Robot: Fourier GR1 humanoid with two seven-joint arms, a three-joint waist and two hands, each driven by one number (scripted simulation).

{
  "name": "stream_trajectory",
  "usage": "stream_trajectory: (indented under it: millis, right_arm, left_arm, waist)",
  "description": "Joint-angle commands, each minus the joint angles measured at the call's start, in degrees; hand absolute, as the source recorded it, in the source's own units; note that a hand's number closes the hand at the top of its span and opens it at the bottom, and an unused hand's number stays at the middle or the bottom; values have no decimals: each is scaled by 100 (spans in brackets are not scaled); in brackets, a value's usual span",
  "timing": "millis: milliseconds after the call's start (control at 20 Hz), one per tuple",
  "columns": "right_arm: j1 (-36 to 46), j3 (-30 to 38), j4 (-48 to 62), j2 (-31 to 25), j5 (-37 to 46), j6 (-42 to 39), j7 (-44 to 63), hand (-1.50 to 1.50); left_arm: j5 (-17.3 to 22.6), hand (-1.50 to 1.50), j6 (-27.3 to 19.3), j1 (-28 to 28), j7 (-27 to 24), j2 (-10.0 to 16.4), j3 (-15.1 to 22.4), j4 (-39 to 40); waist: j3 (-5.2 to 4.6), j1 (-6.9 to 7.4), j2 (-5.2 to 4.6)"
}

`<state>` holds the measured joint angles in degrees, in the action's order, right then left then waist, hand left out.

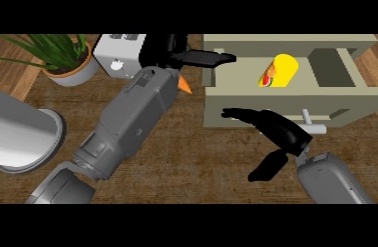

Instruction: Pick up the cup, place it into the drawer and close the drawer

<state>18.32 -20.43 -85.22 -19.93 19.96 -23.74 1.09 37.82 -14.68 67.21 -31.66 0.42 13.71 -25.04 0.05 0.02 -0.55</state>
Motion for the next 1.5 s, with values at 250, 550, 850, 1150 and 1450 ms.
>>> stream_trajectory:
  millis: [250,550,850,1150,1450]
  right_arm:
    - [1264,99,3383,351,967,761,-1214,150]
    - [1966,728,4721,326,846,1371,-2318,150]
    - [2928,1526,5499,-100,521,1588,-2575,150]
    - [3483,1933,5783,-353,255,1552,-2248,150]
    - [3689,2070,5683,-564,36,1206,-2090,150]
  left_arm:
    - [29,-150,348,-810,-88,291,-47,-722]
    - [37,-150,550,-1309,92,501,47,-1199]
    - [91,-150,960,-1549,338,952,42,-1509]
    - [86,-150,1133,-1760,345,1093,72,-1674]
    - [34,-150,1313,-1918,345,1096,194,-1805]
  waist:
    - [8,434,-8]
    - [22,649,-49]
    - [29,845,-115]
    - [28,1041,-176]
    - [16,1158,-195]
